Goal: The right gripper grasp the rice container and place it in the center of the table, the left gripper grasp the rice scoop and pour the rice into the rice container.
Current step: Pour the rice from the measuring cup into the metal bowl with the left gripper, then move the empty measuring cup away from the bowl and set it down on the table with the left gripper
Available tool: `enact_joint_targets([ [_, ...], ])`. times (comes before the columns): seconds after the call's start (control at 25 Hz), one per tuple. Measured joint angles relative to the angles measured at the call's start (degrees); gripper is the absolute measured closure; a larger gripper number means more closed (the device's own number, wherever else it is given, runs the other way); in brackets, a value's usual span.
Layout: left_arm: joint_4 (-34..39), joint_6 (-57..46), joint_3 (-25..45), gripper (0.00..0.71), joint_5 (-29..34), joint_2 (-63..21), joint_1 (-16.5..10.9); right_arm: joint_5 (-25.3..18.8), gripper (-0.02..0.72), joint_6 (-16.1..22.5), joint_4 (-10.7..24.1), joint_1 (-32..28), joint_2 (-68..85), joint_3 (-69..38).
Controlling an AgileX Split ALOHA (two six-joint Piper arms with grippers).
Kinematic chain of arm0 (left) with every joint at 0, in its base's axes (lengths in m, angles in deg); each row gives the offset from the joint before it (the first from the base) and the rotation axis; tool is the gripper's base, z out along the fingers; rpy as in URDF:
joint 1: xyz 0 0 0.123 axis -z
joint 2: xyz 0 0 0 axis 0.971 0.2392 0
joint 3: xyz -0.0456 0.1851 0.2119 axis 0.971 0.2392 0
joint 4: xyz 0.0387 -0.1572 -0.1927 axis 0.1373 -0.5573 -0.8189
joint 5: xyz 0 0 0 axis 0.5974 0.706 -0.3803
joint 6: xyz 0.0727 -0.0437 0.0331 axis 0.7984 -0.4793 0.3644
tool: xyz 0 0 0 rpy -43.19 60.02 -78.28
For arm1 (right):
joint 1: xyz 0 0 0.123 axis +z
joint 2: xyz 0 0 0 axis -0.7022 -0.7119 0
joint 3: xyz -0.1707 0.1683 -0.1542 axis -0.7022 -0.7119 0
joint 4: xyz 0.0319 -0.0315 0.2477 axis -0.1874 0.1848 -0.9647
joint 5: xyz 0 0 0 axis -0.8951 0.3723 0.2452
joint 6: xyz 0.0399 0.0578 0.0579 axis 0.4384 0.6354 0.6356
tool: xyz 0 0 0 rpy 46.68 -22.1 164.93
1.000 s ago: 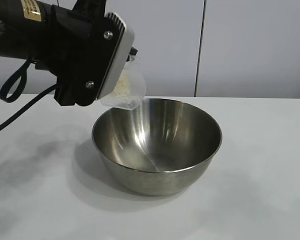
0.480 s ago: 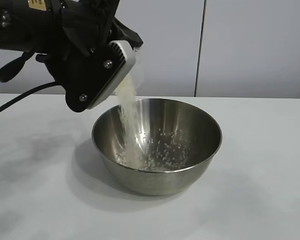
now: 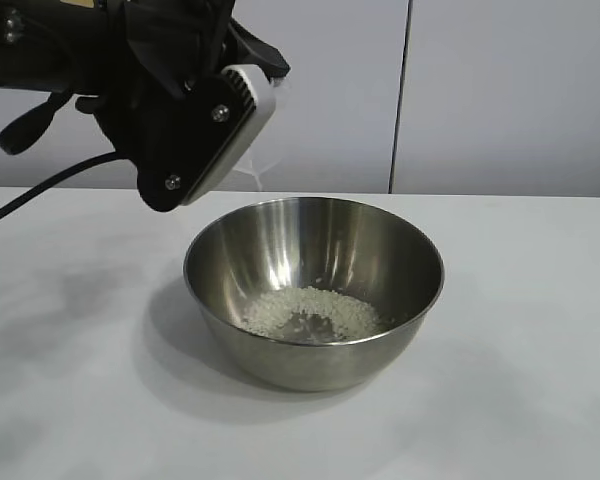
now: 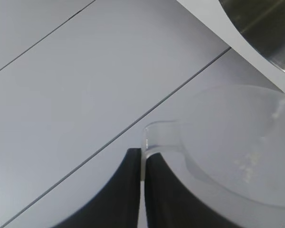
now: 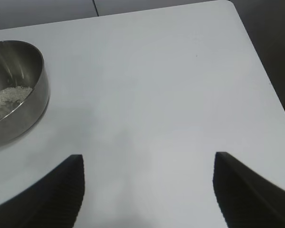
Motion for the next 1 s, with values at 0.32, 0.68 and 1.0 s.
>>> enact_joint_targets([
  [0.32,-6.8,-44.5,0.0,0.701,-4.1,0.0,-2.3,0.0,0.188,0.0,0.0,0.0,0.0,0.0],
  [0.68,-6.1,-91.6,0.0,0.701,-3.1,0.0,-15.8,0.0,0.188,0.0,0.0,0.0,0.0,0.0],
  [1.0,9.6,-125.0,7.1,0.701,-3.7,0.0,-29.1,0.0,0.188,0.0,0.0,0.0,0.0,0.0],
])
